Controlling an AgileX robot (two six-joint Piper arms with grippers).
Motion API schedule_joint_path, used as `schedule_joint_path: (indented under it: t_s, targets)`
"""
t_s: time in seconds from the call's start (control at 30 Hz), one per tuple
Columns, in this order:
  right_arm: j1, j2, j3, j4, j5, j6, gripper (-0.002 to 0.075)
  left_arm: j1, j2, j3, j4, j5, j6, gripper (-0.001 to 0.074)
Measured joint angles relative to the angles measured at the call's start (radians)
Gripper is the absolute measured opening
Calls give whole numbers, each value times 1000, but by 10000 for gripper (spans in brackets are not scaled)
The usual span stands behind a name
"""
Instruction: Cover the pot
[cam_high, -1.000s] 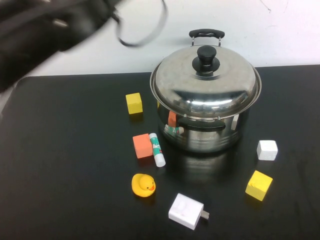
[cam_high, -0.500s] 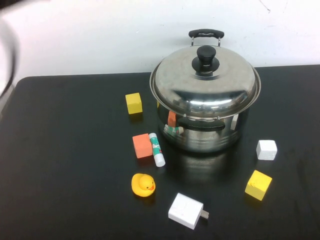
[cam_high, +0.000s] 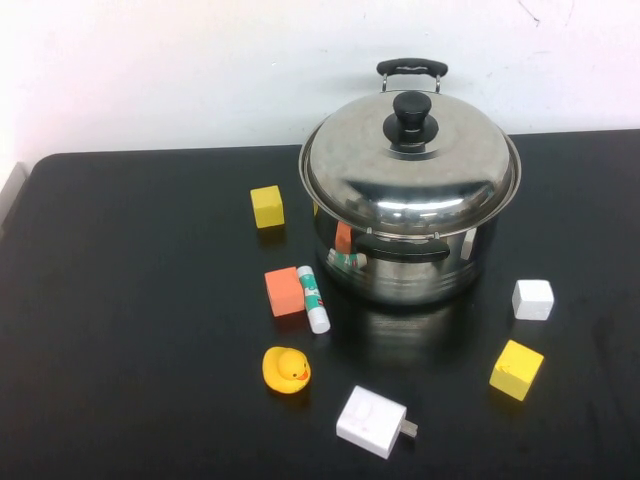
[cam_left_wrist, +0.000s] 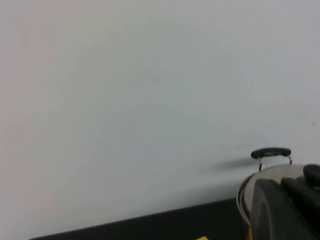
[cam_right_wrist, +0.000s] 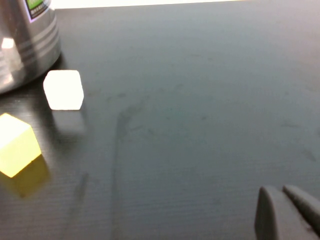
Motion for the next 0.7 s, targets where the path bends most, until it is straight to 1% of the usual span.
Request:
schedule_joint_path:
  t_s: [0.3, 0.43, 0.57, 0.7]
  targets:
    - [0, 0, 0, 0, 0, 0, -2, 0, -5, 49, 0, 29, 19, 0]
    - [0, 0, 0, 0, 0, 0, -2, 0, -54, 52, 0, 36, 11, 0]
    - [0, 0, 0, 0, 0, 0, -2, 26, -159, 60, -26, 31, -140, 0]
    - [0, 0, 0, 0, 0, 0, -2, 95, -265, 147, -35, 8, -273, 0]
